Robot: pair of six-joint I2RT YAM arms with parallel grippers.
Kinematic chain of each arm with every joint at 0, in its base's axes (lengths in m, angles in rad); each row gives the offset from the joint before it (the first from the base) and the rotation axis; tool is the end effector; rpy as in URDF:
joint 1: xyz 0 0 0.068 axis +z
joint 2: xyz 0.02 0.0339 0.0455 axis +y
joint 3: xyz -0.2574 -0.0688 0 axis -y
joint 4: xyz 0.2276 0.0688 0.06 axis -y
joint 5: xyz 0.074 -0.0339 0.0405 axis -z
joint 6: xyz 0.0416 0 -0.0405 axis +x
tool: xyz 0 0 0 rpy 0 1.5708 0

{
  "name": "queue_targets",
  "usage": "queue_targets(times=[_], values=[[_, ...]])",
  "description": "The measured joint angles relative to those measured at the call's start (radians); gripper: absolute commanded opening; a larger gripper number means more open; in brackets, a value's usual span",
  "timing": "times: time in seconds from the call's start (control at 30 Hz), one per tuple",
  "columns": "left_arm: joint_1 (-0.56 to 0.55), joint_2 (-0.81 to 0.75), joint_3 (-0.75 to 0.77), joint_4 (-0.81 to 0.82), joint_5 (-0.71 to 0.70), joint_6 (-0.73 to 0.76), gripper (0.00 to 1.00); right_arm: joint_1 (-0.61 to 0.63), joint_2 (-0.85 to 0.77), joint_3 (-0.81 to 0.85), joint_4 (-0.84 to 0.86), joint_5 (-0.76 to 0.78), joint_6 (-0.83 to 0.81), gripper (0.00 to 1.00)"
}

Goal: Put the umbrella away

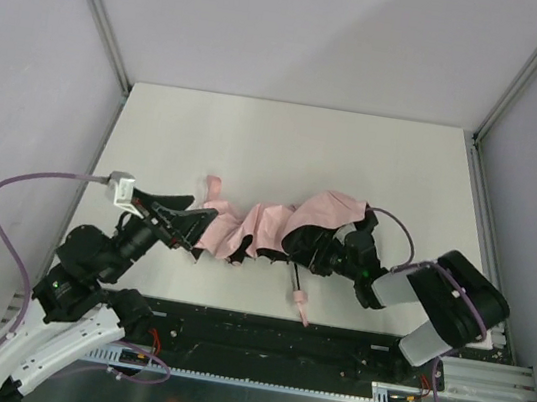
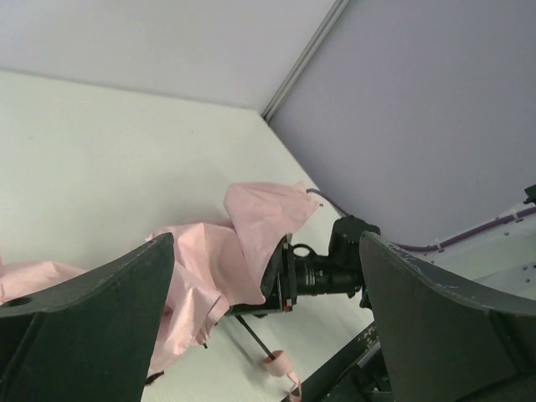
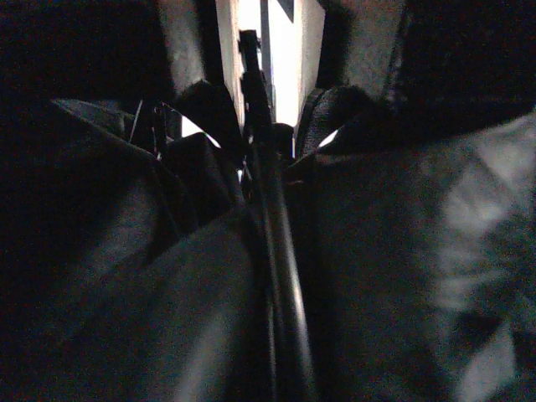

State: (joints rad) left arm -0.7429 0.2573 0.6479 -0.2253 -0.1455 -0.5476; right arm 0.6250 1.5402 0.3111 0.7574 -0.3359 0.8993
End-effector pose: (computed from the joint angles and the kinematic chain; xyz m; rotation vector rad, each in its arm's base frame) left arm 0.0573 -0.0444 0.3401 0.0175 1.4778 -0.9598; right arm 0.1913 0.1550 0.1250 0.0765 2.2720 1.2335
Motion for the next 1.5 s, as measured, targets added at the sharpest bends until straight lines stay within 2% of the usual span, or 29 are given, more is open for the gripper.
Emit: queue_targets(times=[0.13, 0.23, 0.33, 0.5, 0.83, 1.2, 1.33, 1.5], values=[[0.0, 0.056, -0.001, -0.019, -0.002, -0.024, 0.98, -0.016, 0.111, 0.024, 0.134, -0.058, -0.004, 0.0], [0.0, 0.074, -0.001, -0.03, -0.002, -0.034, 0.99, -0.022, 0.117, 0.026, 0.178, -0.093, -0.023, 0.0], [0.001, 0.093, 0.015, -0.05, -0.001, -0.04, 0.99, -0.02, 0.047, 0.026, 0.163, -0.12, -0.071, 0.0], [0.01, 0.163, 0.096, -0.077, 0.011, -0.04, 0.99, -0.015, -0.176, 0.029, 0.113, -0.201, -0.205, 0.0], [0.027, 0.238, 0.235, -0.061, 0.136, -0.04, 0.99, -0.014, -0.497, 0.031, 0.078, -0.406, -0.428, 0.0], [0.029, 0.459, 0.239, 0.071, 0.463, -0.085, 1.0, 0.005, -0.559, 0.031, 0.078, -0.509, -0.461, 0.0], [0.03, 0.488, 0.202, 0.1, 0.488, -0.106, 0.99, 0.013, -0.565, 0.031, 0.077, -0.513, -0.466, 0.0], [0.03, 0.365, 0.127, 0.107, 0.407, -0.126, 0.99, 0.013, -0.571, 0.031, 0.065, -0.527, -0.467, 0.0]])
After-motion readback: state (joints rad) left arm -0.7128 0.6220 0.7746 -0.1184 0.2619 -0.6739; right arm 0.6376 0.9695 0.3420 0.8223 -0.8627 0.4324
